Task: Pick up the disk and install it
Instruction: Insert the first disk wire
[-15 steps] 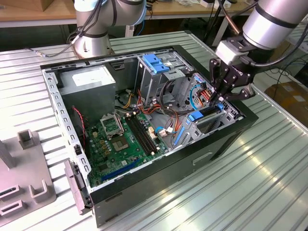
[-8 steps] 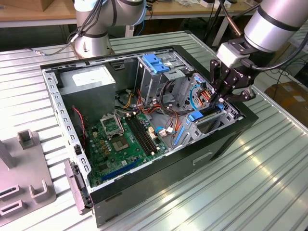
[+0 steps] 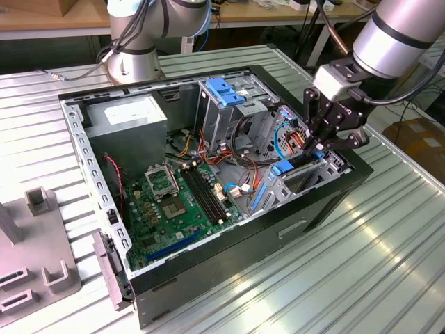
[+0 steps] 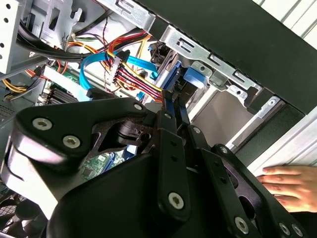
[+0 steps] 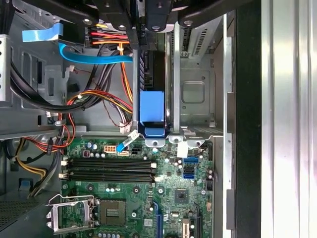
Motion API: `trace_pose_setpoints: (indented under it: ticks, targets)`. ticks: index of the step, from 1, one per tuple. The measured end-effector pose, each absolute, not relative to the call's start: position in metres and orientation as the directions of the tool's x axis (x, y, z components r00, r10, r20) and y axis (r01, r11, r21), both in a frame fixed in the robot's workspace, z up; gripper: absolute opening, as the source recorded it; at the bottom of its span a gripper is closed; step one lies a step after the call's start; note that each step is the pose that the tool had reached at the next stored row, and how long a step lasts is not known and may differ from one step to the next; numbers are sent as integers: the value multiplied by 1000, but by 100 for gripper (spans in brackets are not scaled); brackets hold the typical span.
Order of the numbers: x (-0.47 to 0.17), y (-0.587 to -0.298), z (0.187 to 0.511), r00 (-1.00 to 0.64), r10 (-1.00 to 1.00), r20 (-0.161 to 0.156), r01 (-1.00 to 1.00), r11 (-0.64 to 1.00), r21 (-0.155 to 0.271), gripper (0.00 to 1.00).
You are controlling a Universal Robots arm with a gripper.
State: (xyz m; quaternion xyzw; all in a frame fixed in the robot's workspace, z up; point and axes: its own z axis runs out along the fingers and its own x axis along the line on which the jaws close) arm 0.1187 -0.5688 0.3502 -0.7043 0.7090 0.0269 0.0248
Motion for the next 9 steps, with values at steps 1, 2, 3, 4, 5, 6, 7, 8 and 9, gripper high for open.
trace_pose_setpoints:
  ticks: [1,2,3,4,5,6,7,8,9]
  targets:
    - [119,-569,350,-7,-997,-73,-1000,6,3,16]
    - [119,-569,349,-7,-997,-73,-1000,6,3,16]
    - [119,-569,349,-7,-997,-73,-1000,6,3,16]
    - [119,-569,349,-7,-997,-73,-1000,6,3,16]
    - [119,-569,348,-7,-997,-73,-1000,6,3,16]
    - [119,-569,347,-7,-997,-73,-1000,6,3,16]
    - [119,-569,347,-7,-997,-73,-1000,6,3,16]
    - [119,-569,347,-7,-997,-73,-1000,6,3,16]
    - [119,-569,347,-7,-997,-73,-1000,6,3,16]
